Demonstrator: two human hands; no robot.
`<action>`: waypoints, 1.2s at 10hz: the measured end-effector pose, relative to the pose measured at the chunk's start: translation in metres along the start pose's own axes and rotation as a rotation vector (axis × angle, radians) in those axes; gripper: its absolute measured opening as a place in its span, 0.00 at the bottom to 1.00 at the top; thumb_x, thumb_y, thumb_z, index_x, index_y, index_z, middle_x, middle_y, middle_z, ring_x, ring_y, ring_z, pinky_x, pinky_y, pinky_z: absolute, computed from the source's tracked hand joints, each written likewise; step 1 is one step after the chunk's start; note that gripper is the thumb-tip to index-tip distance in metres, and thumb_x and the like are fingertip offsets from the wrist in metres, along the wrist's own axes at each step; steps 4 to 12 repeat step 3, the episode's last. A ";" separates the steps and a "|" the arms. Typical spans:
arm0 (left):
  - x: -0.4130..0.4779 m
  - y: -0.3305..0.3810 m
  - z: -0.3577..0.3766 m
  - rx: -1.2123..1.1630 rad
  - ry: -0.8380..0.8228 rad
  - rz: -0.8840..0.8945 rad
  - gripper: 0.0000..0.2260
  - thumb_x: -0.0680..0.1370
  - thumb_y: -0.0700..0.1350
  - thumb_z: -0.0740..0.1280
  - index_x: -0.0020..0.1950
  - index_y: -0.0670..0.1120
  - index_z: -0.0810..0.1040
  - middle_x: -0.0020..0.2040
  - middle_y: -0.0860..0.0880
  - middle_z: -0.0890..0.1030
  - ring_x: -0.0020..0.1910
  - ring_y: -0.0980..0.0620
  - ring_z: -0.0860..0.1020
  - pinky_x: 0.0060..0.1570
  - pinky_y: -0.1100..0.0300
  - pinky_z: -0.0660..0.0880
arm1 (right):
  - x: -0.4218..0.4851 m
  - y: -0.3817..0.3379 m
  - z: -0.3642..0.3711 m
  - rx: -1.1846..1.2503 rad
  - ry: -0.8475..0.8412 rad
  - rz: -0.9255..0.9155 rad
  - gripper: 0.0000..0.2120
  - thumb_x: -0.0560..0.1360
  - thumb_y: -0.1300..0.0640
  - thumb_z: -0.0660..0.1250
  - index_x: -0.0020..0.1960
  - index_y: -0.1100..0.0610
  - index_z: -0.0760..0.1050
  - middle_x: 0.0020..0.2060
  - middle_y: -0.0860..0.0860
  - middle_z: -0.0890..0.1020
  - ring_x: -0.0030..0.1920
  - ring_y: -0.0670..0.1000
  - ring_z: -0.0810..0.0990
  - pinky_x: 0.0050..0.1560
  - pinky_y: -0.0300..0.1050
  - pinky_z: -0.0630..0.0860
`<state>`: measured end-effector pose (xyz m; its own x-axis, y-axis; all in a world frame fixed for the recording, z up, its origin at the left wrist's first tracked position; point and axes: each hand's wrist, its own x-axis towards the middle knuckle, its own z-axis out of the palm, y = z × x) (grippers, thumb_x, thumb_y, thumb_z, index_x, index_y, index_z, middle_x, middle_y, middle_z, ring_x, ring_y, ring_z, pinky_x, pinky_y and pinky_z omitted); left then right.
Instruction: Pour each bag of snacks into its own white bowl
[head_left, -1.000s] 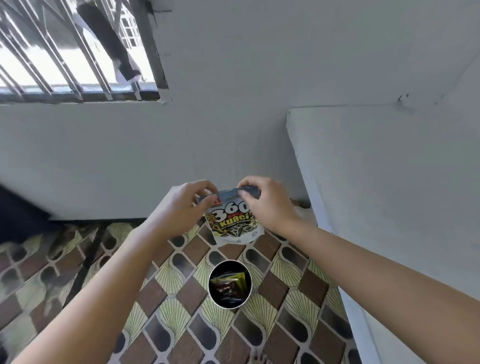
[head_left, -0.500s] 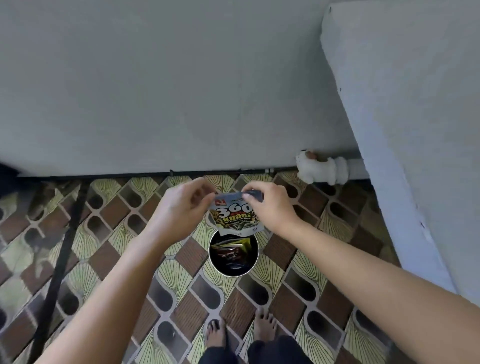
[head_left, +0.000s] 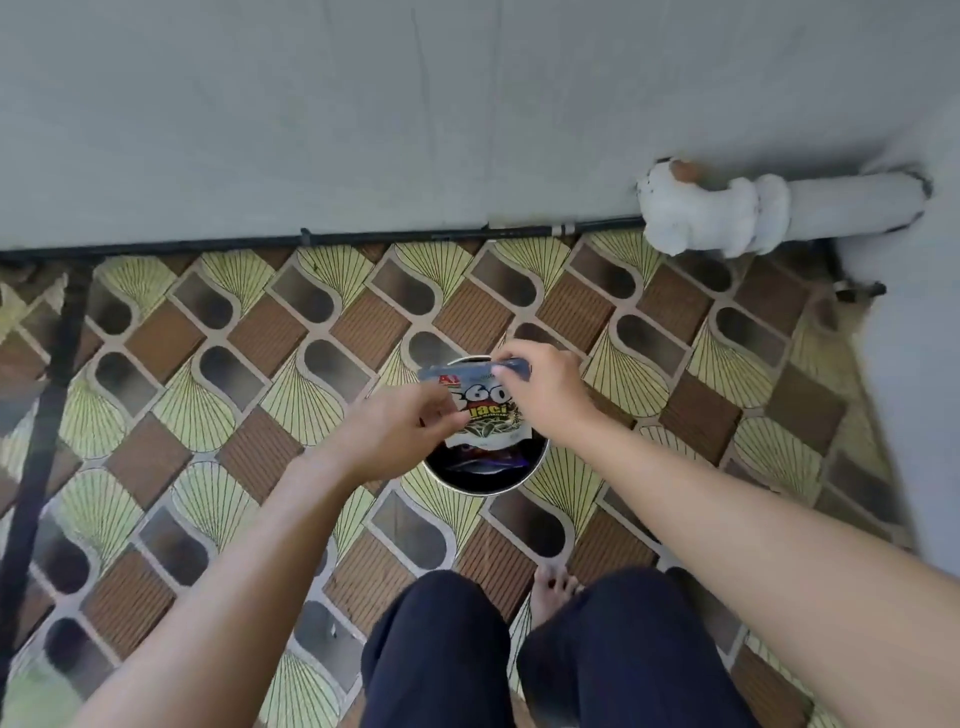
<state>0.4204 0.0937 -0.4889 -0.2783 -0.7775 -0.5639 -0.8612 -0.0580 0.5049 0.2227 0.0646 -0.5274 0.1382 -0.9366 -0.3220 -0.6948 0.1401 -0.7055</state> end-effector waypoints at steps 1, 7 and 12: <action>0.014 -0.025 0.033 -0.038 -0.051 -0.003 0.11 0.82 0.60 0.61 0.47 0.56 0.77 0.49 0.54 0.83 0.48 0.53 0.82 0.51 0.48 0.81 | 0.004 0.031 0.029 -0.010 -0.106 0.048 0.09 0.80 0.54 0.67 0.59 0.52 0.81 0.53 0.51 0.84 0.55 0.53 0.80 0.55 0.46 0.77; 0.018 -0.037 0.053 -0.105 -0.040 -0.021 0.11 0.82 0.59 0.61 0.50 0.55 0.78 0.48 0.53 0.84 0.47 0.54 0.82 0.51 0.49 0.81 | 0.006 0.049 0.043 -0.096 -0.064 0.035 0.12 0.78 0.58 0.68 0.61 0.51 0.80 0.60 0.52 0.80 0.60 0.53 0.78 0.62 0.51 0.76; 0.018 -0.037 0.053 -0.105 -0.040 -0.021 0.11 0.82 0.59 0.61 0.50 0.55 0.78 0.48 0.53 0.84 0.47 0.54 0.82 0.51 0.49 0.81 | 0.006 0.049 0.043 -0.096 -0.064 0.035 0.12 0.78 0.58 0.68 0.61 0.51 0.80 0.60 0.52 0.80 0.60 0.53 0.78 0.62 0.51 0.76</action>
